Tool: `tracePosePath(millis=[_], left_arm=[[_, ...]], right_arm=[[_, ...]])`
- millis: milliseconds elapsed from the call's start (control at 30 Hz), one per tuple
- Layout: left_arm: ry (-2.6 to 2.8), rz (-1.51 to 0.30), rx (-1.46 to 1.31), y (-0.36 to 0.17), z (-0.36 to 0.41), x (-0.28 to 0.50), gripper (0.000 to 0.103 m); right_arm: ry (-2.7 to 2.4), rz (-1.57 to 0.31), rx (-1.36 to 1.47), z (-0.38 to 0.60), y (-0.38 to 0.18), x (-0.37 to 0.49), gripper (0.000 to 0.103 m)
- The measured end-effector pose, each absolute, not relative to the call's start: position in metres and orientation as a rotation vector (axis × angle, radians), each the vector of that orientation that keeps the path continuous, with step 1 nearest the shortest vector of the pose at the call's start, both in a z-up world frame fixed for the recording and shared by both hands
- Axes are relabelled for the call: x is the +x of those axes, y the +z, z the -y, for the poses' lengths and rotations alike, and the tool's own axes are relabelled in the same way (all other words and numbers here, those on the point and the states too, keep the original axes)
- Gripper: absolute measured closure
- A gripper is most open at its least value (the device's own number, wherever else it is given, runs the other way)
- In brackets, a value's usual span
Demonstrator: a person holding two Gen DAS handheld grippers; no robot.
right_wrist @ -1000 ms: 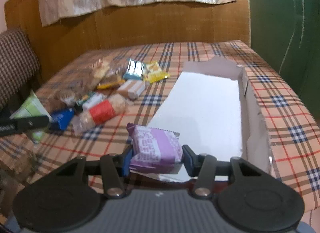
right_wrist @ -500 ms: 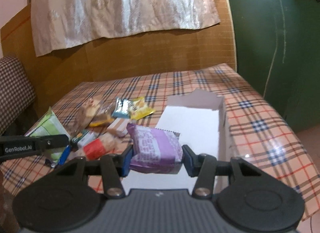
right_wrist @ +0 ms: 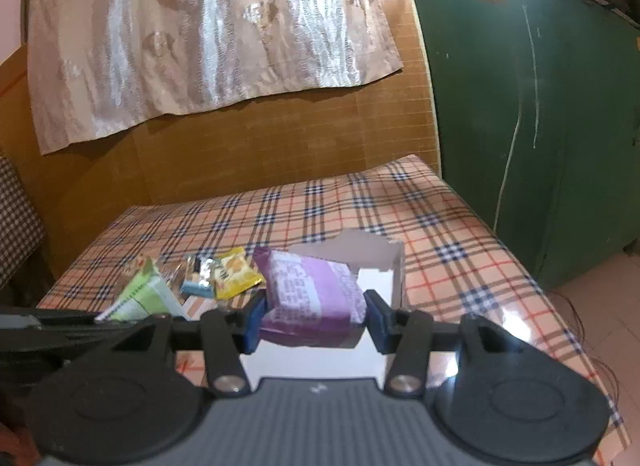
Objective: Organize snacks
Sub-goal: 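Carry both packs into the white box and open both tools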
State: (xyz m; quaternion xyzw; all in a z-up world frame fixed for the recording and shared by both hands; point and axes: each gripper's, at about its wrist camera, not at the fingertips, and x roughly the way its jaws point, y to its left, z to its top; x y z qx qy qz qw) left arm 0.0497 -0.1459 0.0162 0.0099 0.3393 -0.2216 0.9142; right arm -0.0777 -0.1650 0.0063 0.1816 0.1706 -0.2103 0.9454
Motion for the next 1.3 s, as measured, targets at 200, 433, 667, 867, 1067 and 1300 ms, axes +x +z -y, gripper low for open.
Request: tracePosePath(millis=[200, 433, 667, 867, 1067, 1300], left_arm=[[-0.469, -0.726, 0.059, 0.013, 0.166, 0.07, 0.081], [-0.474, -0.749, 0.085, 0.013, 0.182, 0.079, 0.081], [-0.485, -0.774, 0.105, 0.003, 0.194, 0.095, 0.081], [-0.494, -0.794, 0.114, -0.01, 0.202, 0.113, 0.081], [-0.516, -0.81, 0.121, -0.018, 0.21, 0.128, 0.081], [-0.537, -0.832, 0.127, -0.033, 0.221, 0.148, 0.081]], right_arm=[[-0.443, -0.355, 0.392, 0.184, 0.008, -0.067, 0.054], [-0.445, -0.364, 0.395, 0.197, 0.008, -0.053, 0.054], [-0.456, -0.394, 0.421, 0.212, 0.001, -0.036, 0.054], [-0.463, -0.416, 0.447, 0.224, -0.007, -0.024, 0.054], [-0.476, -0.433, 0.458, 0.236, -0.011, -0.013, 0.054], [-0.492, -0.466, 0.48, 0.246, -0.023, 0.001, 0.054]])
